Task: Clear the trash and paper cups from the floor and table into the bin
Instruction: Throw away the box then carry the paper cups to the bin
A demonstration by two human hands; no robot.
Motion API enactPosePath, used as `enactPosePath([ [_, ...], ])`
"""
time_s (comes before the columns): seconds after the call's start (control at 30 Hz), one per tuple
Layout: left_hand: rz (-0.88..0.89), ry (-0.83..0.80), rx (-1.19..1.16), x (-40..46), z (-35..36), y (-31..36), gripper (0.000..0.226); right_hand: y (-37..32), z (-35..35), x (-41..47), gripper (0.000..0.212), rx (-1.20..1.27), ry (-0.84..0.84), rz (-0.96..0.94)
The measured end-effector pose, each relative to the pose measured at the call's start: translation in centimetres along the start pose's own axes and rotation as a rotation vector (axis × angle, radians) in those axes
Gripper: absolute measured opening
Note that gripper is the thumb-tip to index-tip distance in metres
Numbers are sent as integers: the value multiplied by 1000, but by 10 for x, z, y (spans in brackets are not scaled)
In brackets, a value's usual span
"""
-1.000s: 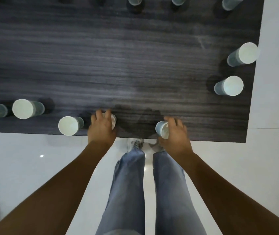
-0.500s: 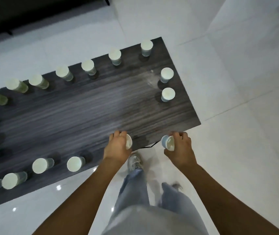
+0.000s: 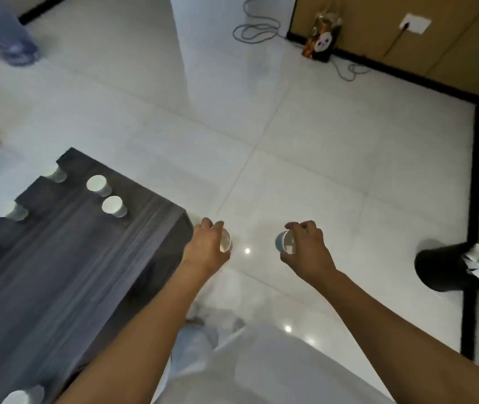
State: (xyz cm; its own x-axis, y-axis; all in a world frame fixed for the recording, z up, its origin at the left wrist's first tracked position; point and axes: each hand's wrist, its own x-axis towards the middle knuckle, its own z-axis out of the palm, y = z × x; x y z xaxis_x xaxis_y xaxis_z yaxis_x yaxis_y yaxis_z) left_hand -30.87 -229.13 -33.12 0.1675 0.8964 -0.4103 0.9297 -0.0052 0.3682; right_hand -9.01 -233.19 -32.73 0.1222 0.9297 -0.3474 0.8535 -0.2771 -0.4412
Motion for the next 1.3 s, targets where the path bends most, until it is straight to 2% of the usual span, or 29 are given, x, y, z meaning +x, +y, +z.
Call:
enactPosePath([
  [0.2, 242, -80, 96, 7, 50, 169, 62, 147, -81, -43, 69, 91, 115, 220],
  [0.4, 519, -168, 245, 31, 87, 313, 60, 263, -143, -70, 73, 170, 214, 450],
  [0.8, 896, -331, 422, 142, 157, 595, 66, 463, -253, -48, 76, 331, 409, 829],
  [0.93, 972, -358, 454, 177, 172, 679, 69, 517, -293, -31, 75, 378, 509, 904],
  [1.1, 1021, -406, 459, 204, 200, 764, 69, 584, -329, -23, 72, 431, 558, 957],
  [1.3, 967, -435, 441, 225, 251, 854, 68, 691, -368, -7, 71, 431, 520, 939],
])
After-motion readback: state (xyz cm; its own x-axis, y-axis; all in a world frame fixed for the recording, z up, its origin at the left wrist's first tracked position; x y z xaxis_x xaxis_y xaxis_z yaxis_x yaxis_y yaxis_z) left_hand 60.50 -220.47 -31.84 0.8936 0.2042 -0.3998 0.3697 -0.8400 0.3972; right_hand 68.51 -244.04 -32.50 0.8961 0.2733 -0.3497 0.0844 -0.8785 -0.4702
